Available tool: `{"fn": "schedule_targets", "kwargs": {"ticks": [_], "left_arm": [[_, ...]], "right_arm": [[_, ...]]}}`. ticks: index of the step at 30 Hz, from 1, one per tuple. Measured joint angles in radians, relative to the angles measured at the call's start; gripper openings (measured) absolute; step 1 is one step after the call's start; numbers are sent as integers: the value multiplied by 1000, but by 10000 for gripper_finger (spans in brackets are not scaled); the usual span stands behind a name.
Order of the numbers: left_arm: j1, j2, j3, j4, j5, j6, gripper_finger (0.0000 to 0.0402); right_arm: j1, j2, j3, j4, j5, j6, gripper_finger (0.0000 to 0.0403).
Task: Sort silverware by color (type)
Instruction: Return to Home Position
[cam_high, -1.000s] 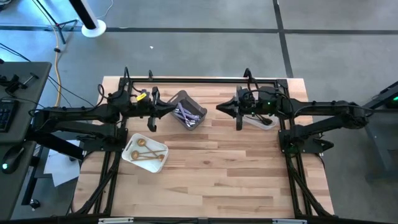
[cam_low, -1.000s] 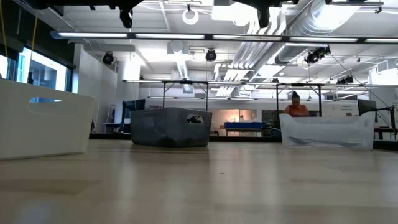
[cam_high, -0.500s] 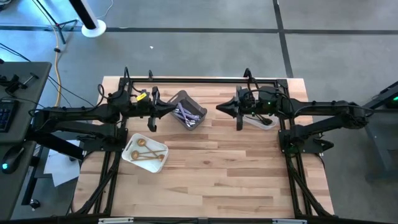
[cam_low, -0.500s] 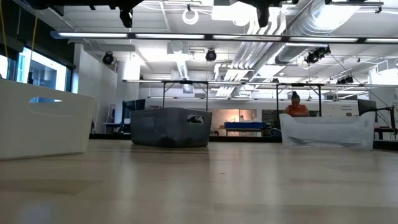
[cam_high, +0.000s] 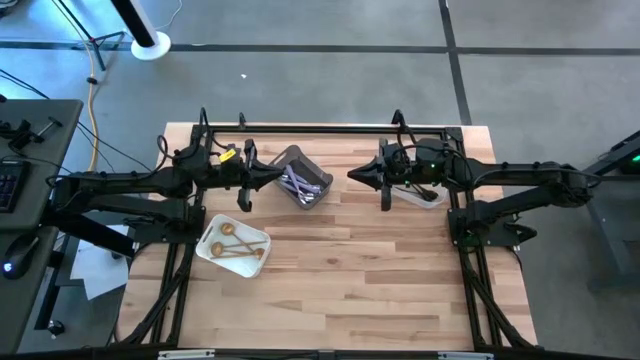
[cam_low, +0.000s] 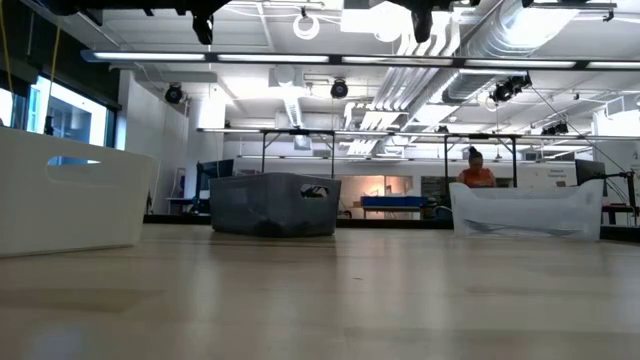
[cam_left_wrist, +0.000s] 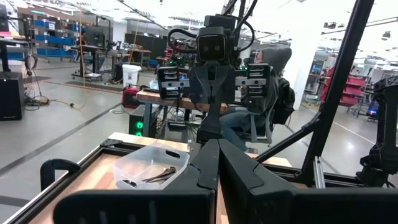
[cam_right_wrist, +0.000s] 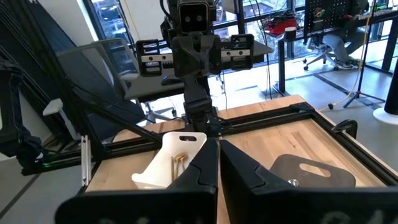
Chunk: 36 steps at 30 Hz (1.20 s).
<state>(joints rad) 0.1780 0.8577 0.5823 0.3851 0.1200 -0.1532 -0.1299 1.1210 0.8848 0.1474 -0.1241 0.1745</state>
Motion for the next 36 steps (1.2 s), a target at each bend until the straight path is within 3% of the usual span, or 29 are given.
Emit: {"fn": "schedule_targets", "kwargs": {"ticks": [22,31,36], "left_arm": [[-44,-37,-1,0,-42,-35,0],[-123,-132,-2,-94,-51,-18,0],[-128,-244,-18,-110,-28,16,0]], "right_arm": [[0,0,0,-36,0,2,0],[0,0,0,-42,-13,6,0],[0,0,0,-42,-52,2,0]]}}
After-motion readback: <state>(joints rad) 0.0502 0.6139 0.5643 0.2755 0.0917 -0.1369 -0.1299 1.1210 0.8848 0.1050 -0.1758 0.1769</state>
